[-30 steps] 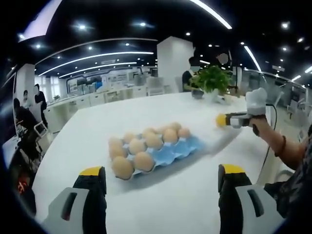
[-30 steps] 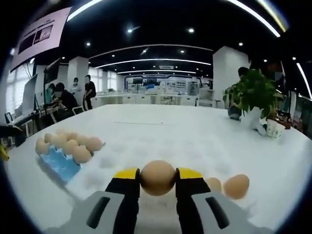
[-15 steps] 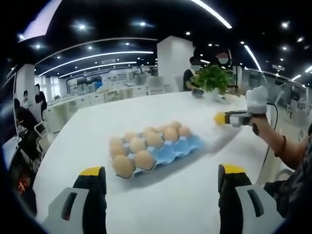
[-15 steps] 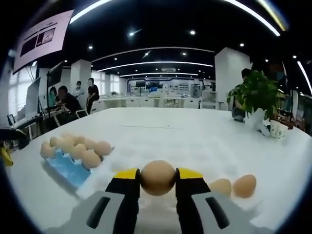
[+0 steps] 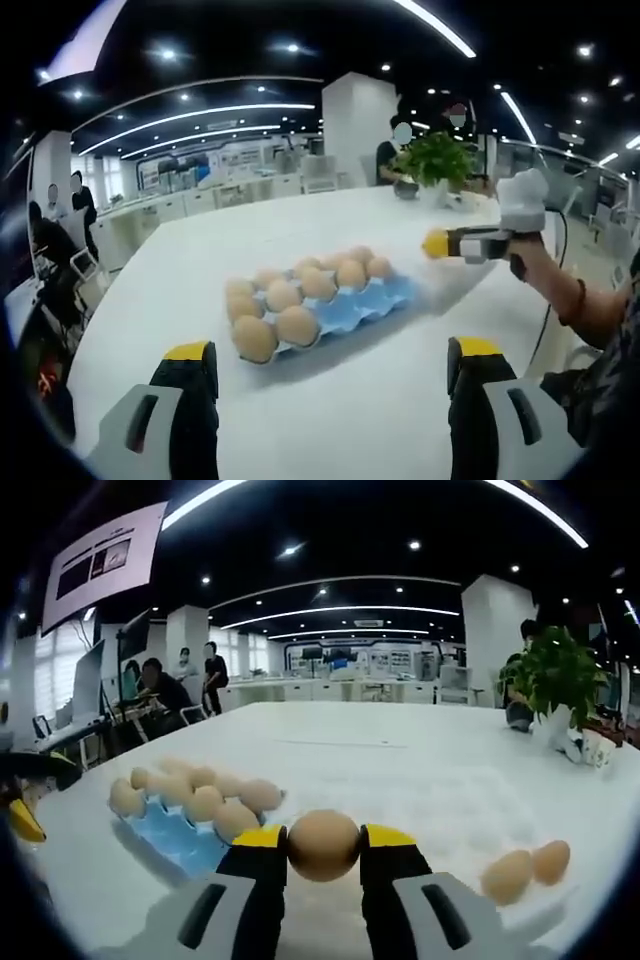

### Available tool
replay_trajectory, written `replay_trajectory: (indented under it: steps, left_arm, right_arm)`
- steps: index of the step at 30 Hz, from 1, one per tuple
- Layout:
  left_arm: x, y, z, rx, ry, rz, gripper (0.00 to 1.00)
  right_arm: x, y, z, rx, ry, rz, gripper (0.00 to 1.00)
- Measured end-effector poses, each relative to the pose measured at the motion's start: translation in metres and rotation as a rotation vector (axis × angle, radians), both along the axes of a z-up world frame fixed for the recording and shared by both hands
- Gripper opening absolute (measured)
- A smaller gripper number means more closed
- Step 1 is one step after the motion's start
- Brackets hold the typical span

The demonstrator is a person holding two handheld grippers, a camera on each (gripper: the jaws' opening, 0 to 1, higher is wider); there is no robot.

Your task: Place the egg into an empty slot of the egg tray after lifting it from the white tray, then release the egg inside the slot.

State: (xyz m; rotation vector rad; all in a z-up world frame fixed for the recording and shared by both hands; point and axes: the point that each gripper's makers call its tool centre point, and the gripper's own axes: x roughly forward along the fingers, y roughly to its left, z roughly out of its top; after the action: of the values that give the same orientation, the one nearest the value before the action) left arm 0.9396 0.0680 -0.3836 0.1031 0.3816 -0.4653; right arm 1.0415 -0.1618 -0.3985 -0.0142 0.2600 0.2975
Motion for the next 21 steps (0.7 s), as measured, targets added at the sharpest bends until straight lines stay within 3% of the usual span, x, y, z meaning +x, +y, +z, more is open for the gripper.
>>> replay_trajectory:
  steps: [21]
  left_arm:
    - [0.001, 0.008, -0.003, 0.001, 0.007, 0.010, 0.97]
  right_arm:
    - [-0.003, 0.076, 0.002, 0.023, 0.014, 0.159, 0.29]
